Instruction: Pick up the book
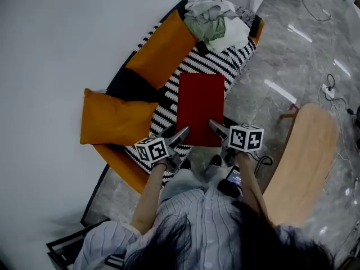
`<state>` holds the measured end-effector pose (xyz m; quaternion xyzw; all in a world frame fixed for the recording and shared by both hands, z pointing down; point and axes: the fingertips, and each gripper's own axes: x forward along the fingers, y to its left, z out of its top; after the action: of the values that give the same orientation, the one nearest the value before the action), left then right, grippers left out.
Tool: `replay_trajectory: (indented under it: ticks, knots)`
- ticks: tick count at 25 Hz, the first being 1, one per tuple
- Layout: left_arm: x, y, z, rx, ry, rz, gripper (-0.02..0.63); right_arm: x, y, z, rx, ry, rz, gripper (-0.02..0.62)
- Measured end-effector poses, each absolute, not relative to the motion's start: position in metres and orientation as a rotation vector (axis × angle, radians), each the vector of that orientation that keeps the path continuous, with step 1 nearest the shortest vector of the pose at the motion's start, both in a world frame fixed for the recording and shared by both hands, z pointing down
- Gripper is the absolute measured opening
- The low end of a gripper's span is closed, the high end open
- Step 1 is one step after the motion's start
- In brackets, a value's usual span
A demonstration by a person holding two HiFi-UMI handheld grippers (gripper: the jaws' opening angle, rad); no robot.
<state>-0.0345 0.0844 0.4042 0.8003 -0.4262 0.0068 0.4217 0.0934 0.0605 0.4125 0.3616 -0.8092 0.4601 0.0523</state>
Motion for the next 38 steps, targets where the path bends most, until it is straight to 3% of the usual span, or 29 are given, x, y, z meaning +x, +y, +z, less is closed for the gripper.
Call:
replay_trajectory:
  ticks: [30,38]
  knots:
    - [-0.175,0.199,0.385,2.099,-0.897,-0.059,0.304,-0.041,0.193,0.387,1.333,-2.436,1.351,0.276]
    - [-0.179,0.204,0.392,2.102,-0.826,-0.047,0.302,-0.046,0.206,0.39,1.417,-2.387,1.362,0.276]
